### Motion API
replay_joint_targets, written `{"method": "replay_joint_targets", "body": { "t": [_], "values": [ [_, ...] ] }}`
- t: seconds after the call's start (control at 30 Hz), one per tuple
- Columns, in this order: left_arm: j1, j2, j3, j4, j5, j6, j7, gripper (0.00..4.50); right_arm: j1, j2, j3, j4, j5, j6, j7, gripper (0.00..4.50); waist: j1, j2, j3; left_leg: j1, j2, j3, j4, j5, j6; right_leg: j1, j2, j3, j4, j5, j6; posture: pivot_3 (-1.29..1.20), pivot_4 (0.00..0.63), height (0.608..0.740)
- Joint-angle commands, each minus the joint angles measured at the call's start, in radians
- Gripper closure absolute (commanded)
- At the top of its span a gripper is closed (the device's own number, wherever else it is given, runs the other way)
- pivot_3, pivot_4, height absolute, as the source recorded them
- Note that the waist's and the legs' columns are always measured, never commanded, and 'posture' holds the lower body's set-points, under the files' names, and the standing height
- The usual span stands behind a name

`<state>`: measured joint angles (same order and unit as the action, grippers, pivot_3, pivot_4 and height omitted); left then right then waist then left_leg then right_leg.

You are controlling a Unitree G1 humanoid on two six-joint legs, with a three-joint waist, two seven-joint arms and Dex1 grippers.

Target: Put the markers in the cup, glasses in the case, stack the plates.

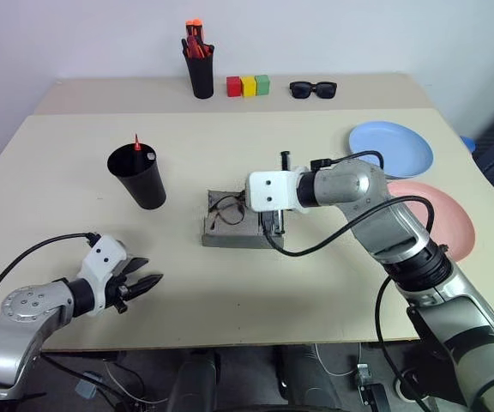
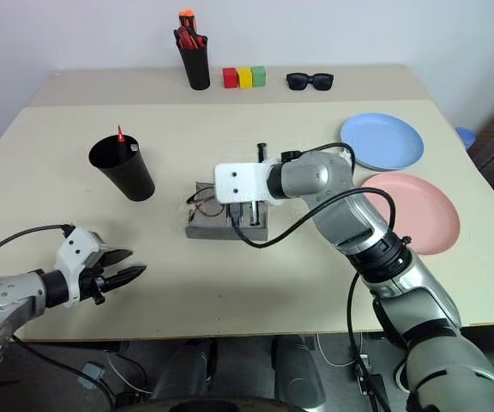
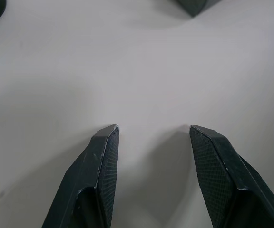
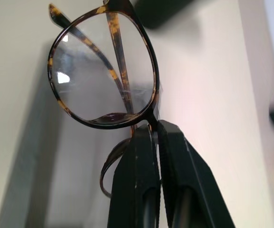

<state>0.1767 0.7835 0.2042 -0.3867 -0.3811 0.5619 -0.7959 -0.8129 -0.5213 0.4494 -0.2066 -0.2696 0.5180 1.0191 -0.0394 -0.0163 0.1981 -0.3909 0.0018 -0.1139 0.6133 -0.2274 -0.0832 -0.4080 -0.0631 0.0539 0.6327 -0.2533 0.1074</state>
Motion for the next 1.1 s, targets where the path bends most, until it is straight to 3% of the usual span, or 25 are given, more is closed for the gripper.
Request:
{"method": "replay_joint_targets", "body": {
  "t": [0.03, 0.4, 0.63, 0.87, 1.1],
  "values": [
    [-0.005, -0.008, -0.031, -0.011, 0.003, 0.009, 0.004, 2.11, 0.013, 0.006, -0.006, -0.09, -0.065, 0.149, -0.056, 4.46, 0.0, 0.0, 0.0, 0.0, 0.0, 0.0, 0.0, 0.0, 0.0, 0.0, 0.0, 0.0, 0.0, 0.0, 0.0, 0.0, 0.15, 0.74],
    [-0.041, -0.028, -0.056, -0.001, -0.009, 0.001, 0.01, 2.11, 0.024, 0.051, 0.126, -0.267, -0.102, 0.623, -0.094, 4.46, -0.003, 0.0, 0.0, 0.0, 0.0, 0.0, 0.0, 0.0, 0.0, 0.0, 0.0, 0.0, 0.0, 0.0, 0.0, 0.0, 0.15, 0.74],
    [-0.045, -0.036, -0.046, -0.023, -0.032, -0.026, -0.032, 2.11, -0.01, 0.09, 0.176, -0.234, -0.123, 0.661, -0.212, 4.46, -0.008, 0.0, 0.0, -0.001, 0.0, 0.0, 0.0, 0.0, 0.0, -0.001, 0.0, 0.0, 0.0, 0.0, 0.0, 0.0, 0.15, 0.74],
    [-0.048, -0.036, -0.056, -0.006, -0.015, -0.033, -0.034, 2.11, -0.102, 0.125, 0.14, -0.249, -0.06, 0.692, -0.228, 4.46, -0.008, 0.0, 0.0, -0.001, 0.0, 0.0, -0.001, 0.0, 0.0, -0.002, 0.0, 0.0, 0.0, 0.0, 0.0, 0.0, 0.15, 0.74],
    [-0.048, -0.037, -0.063, -0.004, -0.015, -0.036, -0.03, 2.11, -0.073, 0.169, 0.141, -0.236, 0.012, 0.762, -0.283, 4.46, -0.005, 0.0, 0.0, -0.001, 0.0, 0.0, -0.001, 0.0, 0.0, -0.002, 0.0, 0.0, 0.0, 0.0, 0.0, 0.0, 0.15, 0.74]
  ]
}}
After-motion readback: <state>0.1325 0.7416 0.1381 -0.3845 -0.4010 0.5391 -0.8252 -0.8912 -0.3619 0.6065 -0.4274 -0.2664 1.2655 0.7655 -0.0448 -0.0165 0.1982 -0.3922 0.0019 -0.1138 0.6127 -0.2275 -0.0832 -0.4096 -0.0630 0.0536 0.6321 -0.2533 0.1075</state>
